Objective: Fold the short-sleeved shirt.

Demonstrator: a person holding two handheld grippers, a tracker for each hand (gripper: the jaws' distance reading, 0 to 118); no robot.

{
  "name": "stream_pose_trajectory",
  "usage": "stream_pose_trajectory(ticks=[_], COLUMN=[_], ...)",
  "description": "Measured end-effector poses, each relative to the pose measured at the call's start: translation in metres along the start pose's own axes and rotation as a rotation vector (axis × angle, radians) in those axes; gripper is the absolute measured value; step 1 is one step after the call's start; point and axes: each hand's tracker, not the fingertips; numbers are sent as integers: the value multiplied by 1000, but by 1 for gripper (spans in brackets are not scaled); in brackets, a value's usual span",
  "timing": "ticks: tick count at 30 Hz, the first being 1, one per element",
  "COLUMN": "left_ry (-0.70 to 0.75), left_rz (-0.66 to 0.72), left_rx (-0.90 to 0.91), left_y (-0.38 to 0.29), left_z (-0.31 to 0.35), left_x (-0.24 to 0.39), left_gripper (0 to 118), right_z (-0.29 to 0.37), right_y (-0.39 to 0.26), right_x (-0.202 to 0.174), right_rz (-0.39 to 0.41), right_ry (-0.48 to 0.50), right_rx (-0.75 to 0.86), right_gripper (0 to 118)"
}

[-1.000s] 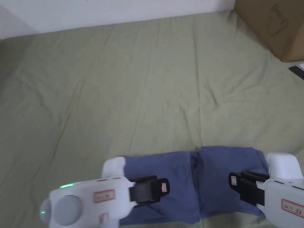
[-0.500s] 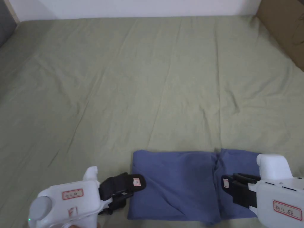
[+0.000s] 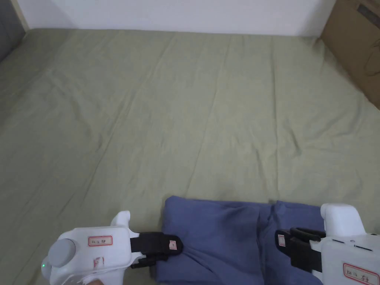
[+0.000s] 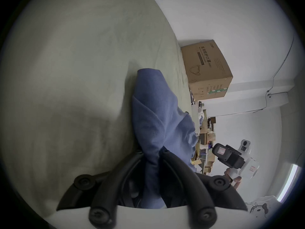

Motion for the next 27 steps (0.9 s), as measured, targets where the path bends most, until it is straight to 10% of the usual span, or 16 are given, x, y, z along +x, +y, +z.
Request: stream_pose_trajectory(ticks=[15, 27], left_ry=[279, 393], left_rz=[29, -301], left_rx=[285, 242], left_y=[2, -23], left_z=[174, 98], left_x=[-1, 192], left_gripper=[8, 8], right_z=[-1, 14], right_y=[-8, -23], right_x=[10, 55], right_rz=[-24, -110], right_ry=[54, 75], right_rx=[26, 71], right_gripper=[0, 0])
